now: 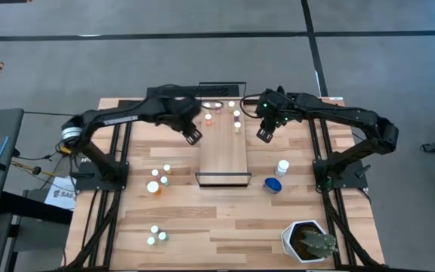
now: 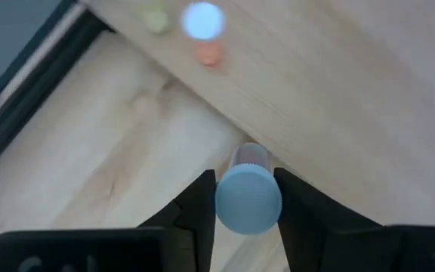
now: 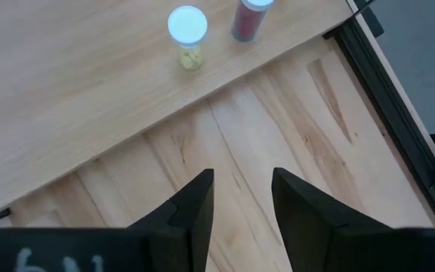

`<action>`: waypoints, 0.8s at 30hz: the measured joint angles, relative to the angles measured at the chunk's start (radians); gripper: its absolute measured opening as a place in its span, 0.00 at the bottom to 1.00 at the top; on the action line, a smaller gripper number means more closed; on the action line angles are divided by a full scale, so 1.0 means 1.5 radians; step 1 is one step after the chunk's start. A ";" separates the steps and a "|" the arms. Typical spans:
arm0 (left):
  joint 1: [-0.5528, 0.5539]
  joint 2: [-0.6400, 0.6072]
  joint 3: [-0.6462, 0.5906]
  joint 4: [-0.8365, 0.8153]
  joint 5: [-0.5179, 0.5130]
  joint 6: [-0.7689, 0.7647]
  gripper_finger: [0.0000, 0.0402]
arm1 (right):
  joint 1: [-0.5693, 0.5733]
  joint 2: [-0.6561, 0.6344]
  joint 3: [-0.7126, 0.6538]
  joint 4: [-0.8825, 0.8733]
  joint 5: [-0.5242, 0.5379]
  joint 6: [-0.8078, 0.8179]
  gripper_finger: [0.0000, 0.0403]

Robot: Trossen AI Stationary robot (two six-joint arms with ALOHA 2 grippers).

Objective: Pick and place medicine bottles onto shelf by color
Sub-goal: Put the blue pill bottle on the shelf

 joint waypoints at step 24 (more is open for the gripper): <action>-0.007 0.211 0.158 -0.019 0.019 0.162 0.26 | -0.001 0.000 0.000 0.002 0.000 -0.027 0.38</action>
